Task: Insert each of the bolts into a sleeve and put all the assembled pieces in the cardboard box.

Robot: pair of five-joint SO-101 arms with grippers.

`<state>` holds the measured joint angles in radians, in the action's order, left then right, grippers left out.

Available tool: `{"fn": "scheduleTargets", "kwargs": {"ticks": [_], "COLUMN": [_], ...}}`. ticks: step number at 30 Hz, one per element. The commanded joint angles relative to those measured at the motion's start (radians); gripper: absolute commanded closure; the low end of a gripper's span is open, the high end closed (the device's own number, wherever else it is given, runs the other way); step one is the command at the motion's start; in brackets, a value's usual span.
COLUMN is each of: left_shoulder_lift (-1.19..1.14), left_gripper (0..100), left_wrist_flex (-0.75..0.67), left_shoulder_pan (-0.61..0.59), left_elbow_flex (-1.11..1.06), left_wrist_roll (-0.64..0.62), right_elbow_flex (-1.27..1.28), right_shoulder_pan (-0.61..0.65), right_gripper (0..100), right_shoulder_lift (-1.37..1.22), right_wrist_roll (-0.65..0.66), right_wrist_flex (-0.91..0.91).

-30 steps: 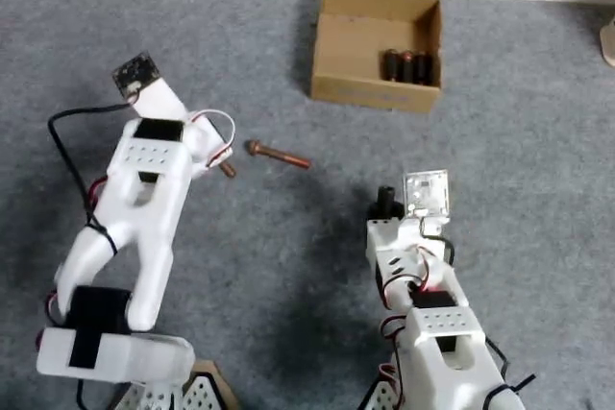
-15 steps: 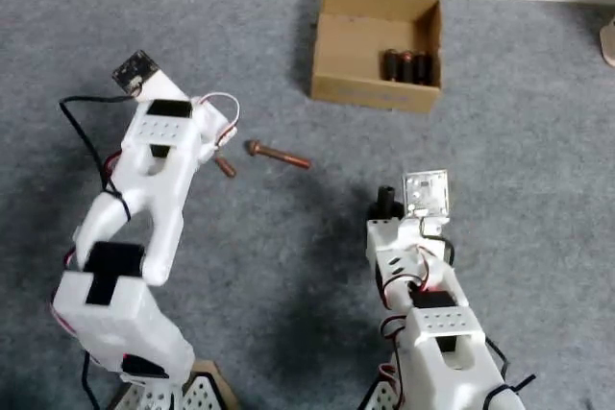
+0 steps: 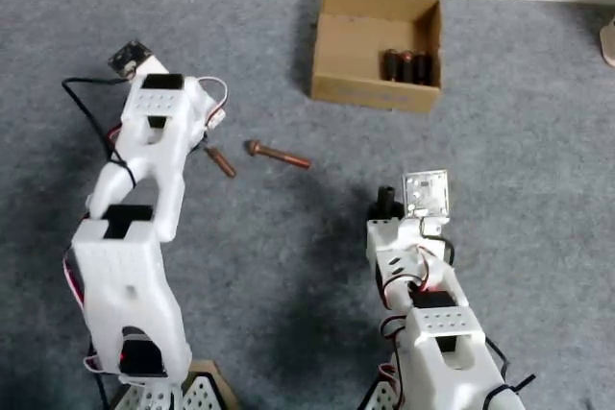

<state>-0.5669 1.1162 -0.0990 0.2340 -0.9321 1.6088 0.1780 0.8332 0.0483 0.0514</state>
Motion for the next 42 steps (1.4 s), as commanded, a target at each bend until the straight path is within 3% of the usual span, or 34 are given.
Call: {"fn": "scheduleTargets", "kwargs": {"ticks": [1, 13, 20, 24, 29, 37, 42], "left_shoulder_lift": [-0.044, -0.182, -0.183, -0.173, -0.09, 0.11, 0.234], "left_gripper": [92, 92, 92, 100, 99, 99, 100], "left_wrist_flex": [0.068, 0.221, 0.23, 0.232, 0.236, 0.402, 0.526], "left_shoulder_pan": [-0.004, -0.005, -0.012, -0.018, -0.019, -0.015, 0.002], "left_elbow_flex": [0.114, 0.236, 0.232, 0.237, 0.231, 0.237, 0.236], "left_wrist_roll": [0.011, 0.012, 0.012, 0.012, 0.012, 0.018, 0.186], "right_elbow_flex": [-0.007, -0.005, -0.005, -0.005, -0.005, -0.004, -0.004], "right_shoulder_pan": [-0.01, -0.01, -0.01, -0.01, -0.01, -0.01, -0.01], "right_gripper": [99.5, 99.5, 99.5, 99.5, 99.5, 99.5, 99.5], "right_shoulder_lift": [0.03, 0.03, 0.03, 0.03, 0.03, 0.03, 0.03], "right_wrist_roll": [0.017, 0.017, 0.017, 0.017, 0.017, 0.017, 0.017], "right_wrist_flex": [0.021, 0.021, 0.021, 0.021, 0.021, 0.021, 0.021]}}
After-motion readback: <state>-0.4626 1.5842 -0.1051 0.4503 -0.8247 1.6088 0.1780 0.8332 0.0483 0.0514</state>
